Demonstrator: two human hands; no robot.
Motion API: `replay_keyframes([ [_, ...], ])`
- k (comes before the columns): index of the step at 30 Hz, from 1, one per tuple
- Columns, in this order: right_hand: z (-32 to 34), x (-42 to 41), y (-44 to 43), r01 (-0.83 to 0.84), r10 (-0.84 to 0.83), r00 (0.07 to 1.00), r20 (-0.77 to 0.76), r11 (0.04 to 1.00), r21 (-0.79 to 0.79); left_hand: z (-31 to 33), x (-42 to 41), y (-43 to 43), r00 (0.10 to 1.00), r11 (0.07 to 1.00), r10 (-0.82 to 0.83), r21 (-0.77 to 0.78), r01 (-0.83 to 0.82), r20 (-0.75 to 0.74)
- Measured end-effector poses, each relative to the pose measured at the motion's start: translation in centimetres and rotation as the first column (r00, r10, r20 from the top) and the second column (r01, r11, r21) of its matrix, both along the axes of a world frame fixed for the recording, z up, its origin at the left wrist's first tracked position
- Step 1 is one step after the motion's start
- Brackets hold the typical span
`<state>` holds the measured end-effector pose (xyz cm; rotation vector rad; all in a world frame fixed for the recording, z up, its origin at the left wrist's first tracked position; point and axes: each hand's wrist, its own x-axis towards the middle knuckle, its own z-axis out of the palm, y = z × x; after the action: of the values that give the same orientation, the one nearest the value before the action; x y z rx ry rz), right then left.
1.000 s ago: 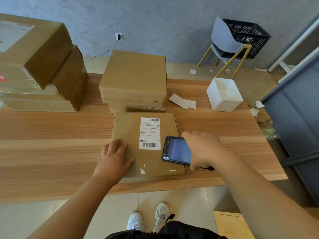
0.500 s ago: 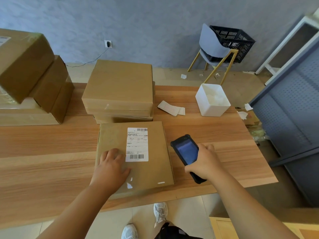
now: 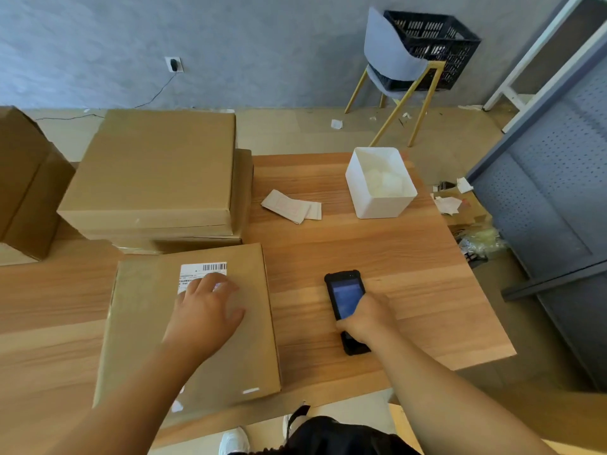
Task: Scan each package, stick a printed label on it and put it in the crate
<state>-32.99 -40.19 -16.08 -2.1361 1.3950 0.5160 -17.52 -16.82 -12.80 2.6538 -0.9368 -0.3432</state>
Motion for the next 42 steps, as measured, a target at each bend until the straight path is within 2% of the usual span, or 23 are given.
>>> replay_keyframes([
  [6, -1.3, 1.4, -1.9, -0.121, 0.121, 0.984, -0.128, 0.993, 0.006, -0.1, 1.1, -2.0, 0.999, 0.998, 0.038, 0.043, -0.038, -0.004],
  [9, -1.1, 3.8, -3.3, -0.112, 0.107, 0.988, -0.114, 0.993, -0.037, -0.2, 1.8, -2.7, 0.999, 0.998, 0.052, 0.033, -0.052, -0.005],
  [11, -0.8, 6.1, -4.3, -0.141, 0.137, 0.989, -0.059, 0.987, -0.077, -0.2, 2.2, -3.1, 0.999, 0.998, 0.050, 0.031, -0.050, 0.007],
  [15, -0.2, 11.1, -5.7, -0.217, 0.219, 0.964, 0.153, 0.976, -0.025, -0.3, 2.9, -3.7, 0.998, 0.998, 0.060, -0.011, -0.059, 0.029],
  [19, -0.4, 15.8, -6.9, -0.275, 0.272, 0.922, 0.274, 0.961, -0.029, -0.2, 3.1, -3.8, 0.995, 0.996, 0.089, -0.016, -0.088, 0.038],
  [22, -1.3, 19.0, -7.8, -0.212, 0.193, 0.922, 0.336, 0.977, 0.022, -0.1, 3.0, -4.0, 0.994, 0.995, 0.100, 0.010, -0.100, 0.035],
  [28, -3.7, 22.3, -8.8, -0.062, 0.037, 0.958, 0.286, 0.995, 0.080, 0.4, 2.6, -4.5, 0.986, 0.987, 0.160, -0.013, -0.159, 0.051],
  [35, -4.0, 22.0, -9.7, 0.112, -0.160, 0.919, 0.360, 0.982, 0.149, 0.1, 2.2, -4.5, 0.984, 0.984, 0.177, 0.017, -0.177, 0.026],
  [39, -3.6, 21.6, -10.0, 0.129, -0.179, 0.928, 0.327, 0.977, 0.167, -0.1, 1.9, -4.5, 0.982, 0.982, 0.188, 0.007, -0.188, 0.006],
  [42, -2.9, 20.9, -10.1, 0.159, -0.220, 0.898, 0.382, 0.970, 0.185, 0.1, 1.6, -4.5, 0.985, 0.984, 0.175, -0.005, -0.175, -0.004],
])
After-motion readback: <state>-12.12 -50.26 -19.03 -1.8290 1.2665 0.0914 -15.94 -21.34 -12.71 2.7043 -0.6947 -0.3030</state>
